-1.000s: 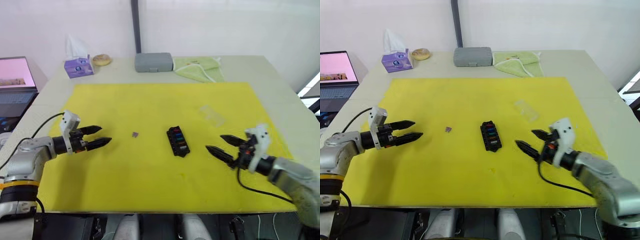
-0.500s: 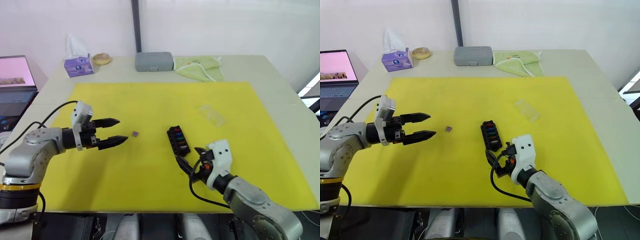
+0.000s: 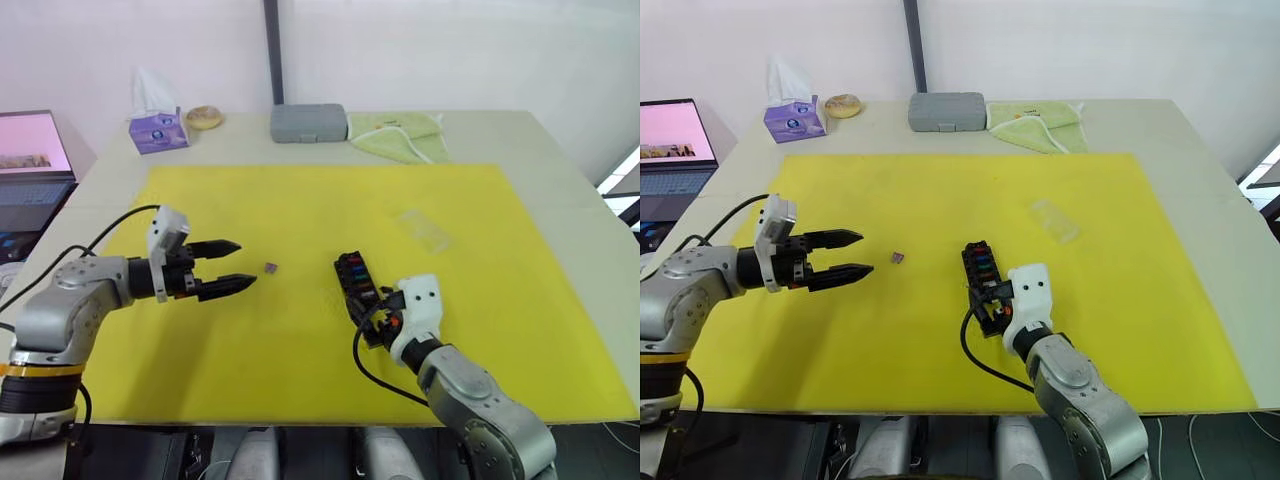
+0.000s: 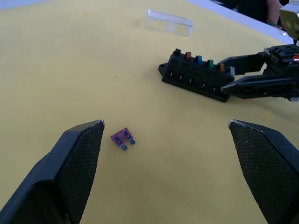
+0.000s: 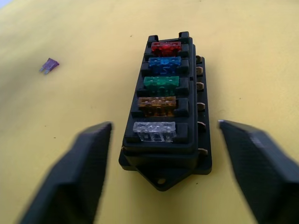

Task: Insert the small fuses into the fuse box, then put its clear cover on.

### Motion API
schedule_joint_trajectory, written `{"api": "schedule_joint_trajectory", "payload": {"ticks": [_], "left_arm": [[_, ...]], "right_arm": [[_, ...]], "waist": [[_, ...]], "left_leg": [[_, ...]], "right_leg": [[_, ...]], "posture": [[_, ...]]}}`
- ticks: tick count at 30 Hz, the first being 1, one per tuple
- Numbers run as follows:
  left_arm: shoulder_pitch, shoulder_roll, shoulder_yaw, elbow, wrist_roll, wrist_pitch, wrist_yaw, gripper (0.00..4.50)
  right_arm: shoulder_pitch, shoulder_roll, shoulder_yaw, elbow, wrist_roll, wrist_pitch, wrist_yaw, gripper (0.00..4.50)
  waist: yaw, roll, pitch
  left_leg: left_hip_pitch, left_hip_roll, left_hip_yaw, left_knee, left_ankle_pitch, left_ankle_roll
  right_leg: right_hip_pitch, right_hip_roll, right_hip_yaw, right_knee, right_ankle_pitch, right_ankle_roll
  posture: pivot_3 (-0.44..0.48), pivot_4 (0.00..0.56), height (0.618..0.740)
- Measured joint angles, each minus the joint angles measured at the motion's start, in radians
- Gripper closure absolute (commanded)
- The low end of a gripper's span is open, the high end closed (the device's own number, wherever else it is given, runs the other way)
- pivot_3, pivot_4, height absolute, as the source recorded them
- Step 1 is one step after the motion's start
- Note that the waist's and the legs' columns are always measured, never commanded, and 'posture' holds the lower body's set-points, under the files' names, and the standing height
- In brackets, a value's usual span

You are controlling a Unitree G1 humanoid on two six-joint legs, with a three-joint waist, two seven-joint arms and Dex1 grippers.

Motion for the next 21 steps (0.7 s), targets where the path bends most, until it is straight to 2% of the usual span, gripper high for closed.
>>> {"api": "schedule_joint_trajectory", "payload": {"ticks": [1, 10, 14, 17, 21], "left_arm": [[0.002, 0.0, 0.0, 0.0, 0.0, 0.0, 0.0, 0.0], [0.024, 0.018, -0.001, -0.001, -0.003, 0.018, 0.0, 0.0], [0.019, 0.03, -0.009, -0.006, -0.004, 0.04, -0.013, 0.0], [-0.004, 0.039, -0.029, -0.006, -0.004, 0.064, -0.031, 0.0], [-0.035, 0.078, -0.054, -0.002, -0.004, 0.091, -0.075, 0.0]], "right_arm": [[0.0, 0.0, 0.004, 0.0, -0.005, 0.0, 0.002, 2.56], [0.015, 0.034, 0.037, -0.028, -0.044, 0.029, -0.032, 2.56], [0.019, 0.111, 0.069, -0.114, -0.041, 0.16, -0.103, 2.56], [0.021, 0.211, 0.126, -0.209, -0.038, 0.318, -0.192, 2.56], [-0.007, 0.217, 0.162, -0.25, -0.044, 0.422, -0.301, 2.56]], "waist": [[0.0, 0.0, 0.0], [0.001, 0.0, 0.0], [0.0, 0.0, 0.0], [0.0, 0.0, 0.0], [-0.001, -0.001, -0.001]], "left_leg": [[0.0, 0.0, 0.0, 0.0, 0.0, 0.0], [0.0, 0.0, 0.0, 0.0, 0.0, 0.0], [-0.001, 0.0, -0.002, 0.0, 0.0, 0.0], [-0.003, 0.0, -0.003, 0.0, 0.0, -0.001], [-0.003, 0.0, -0.002, 0.0, 0.001, -0.001]], "right_leg": [[0.0, 0.0, 0.0, 0.0, 0.0, 0.0], [0.0, 0.0, 0.0, 0.0, 0.0, 0.0], [-0.002, 0.0, 0.001, 0.001, 0.0, 0.0], [-0.006, 0.0, 0.001, 0.003, 0.0, 0.0], [-0.006, 0.0, 0.001, 0.003, 0.0, 0.0]], "posture": [[0.0, 0.15, 0.74], [0.0, 0.15, 0.74], [0.0, 0.15, 0.74], [0.0, 0.15, 0.74], [0.0, 0.15, 0.74]]}}
